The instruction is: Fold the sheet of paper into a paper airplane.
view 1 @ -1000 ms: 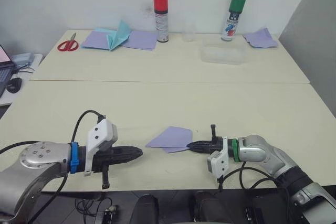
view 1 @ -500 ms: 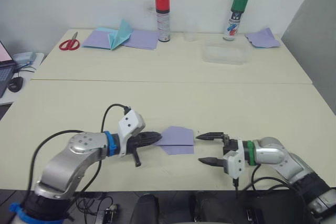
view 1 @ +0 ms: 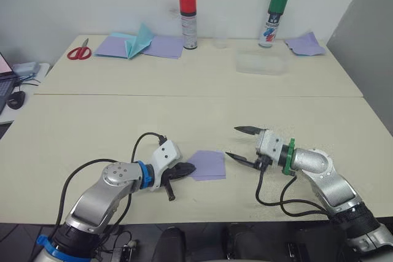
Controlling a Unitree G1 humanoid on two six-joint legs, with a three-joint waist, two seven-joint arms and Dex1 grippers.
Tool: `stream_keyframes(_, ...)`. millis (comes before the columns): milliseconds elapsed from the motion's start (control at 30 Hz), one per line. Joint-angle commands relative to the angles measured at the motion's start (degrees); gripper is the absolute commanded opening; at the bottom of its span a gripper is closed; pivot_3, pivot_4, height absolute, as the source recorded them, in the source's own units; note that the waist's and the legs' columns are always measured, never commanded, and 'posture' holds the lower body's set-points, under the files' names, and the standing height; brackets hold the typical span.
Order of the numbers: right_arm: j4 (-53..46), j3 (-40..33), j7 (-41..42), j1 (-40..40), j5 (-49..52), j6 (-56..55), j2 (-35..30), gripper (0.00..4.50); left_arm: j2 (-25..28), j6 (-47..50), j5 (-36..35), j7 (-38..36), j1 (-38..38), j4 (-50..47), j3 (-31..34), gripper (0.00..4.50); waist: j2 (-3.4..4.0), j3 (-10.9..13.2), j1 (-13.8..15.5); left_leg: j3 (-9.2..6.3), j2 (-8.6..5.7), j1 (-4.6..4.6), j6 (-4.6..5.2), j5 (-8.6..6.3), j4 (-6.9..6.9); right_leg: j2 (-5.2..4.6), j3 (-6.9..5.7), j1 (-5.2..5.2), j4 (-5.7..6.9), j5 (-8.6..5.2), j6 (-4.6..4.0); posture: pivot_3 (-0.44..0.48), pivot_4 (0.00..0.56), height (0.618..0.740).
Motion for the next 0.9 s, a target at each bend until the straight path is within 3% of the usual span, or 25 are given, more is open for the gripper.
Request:
stream_keyframes(33, -4.0, -2.3, 0.7, -0.2, 3.6, 8.1, -0.1, 3.88, -0.1, -0.6, 1.4, -0.3, 1.0, 0.3, -1.6, 0.00, 0.00, 0.0, 0.0, 0.01, -0.03, 0.00, 0.00, 0.00, 0.00, -0.02, -0.01, 0.00, -0.01, 0.01, 0.02, 0.000, 0.150, 0.740)
stream_keyframes(233, -6.8, -8.0, -2.6, -3.0, 22.4, 41.3, 2.6, 3.88, 1.2, -4.6, 4.2, -2.1, 2.2, 1.0, -3.3, 0.00, 0.00, 0.0, 0.0, -0.01, 0.01, 0.03, 0.00, 0.00, 0.00, -0.02, 0.00, 0.01, 0.00, 0.03, 0.05, 0.000, 0.150, 0.740)
stream_keyframes(400, -5.0, -11.1, -6.1, -6.7, 30.5, 58.9, 4.8, 3.88, 0.6, -9.1, 6.3, -2.1, 2.4, 2.9, -3.5, 0.00, 0.05, 0.0, -0.1, -0.04, -0.01, 0.04, 0.01, 0.00, 0.00, 0.01, -0.03, 0.00, -0.01, 0.03, 0.06, 0.000, 0.150, 0.740)
stream_keyframes(567, -0.9, -13.1, -9.1, -9.8, 33.4, 68.7, 8.6, 3.88, 0.1, -10.5, 6.7, -2.2, 2.5, 3.3, -3.8, 0.00, 0.06, -0.1, -0.1, -0.03, -0.02, 0.02, 0.01, 0.00, 0.00, 0.03, 0.00, -0.01, -0.02, 0.03, 0.05, 0.000, 0.150, 0.740)
stream_keyframes(900, 4.0, -12.5, -12.0, -13.1, 31.9, 73.8, 13.3, 3.88, 0.0, -11.7, 7.5, -2.6, 2.9, 3.7, -4.1, 0.00, 0.06, -0.2, -0.2, 0.02, -0.03, 0.01, 0.01, 0.00, 0.00, 0.10, -0.01, -0.01, -0.06, 0.06, 0.11, 0.000, 0.150, 0.740)
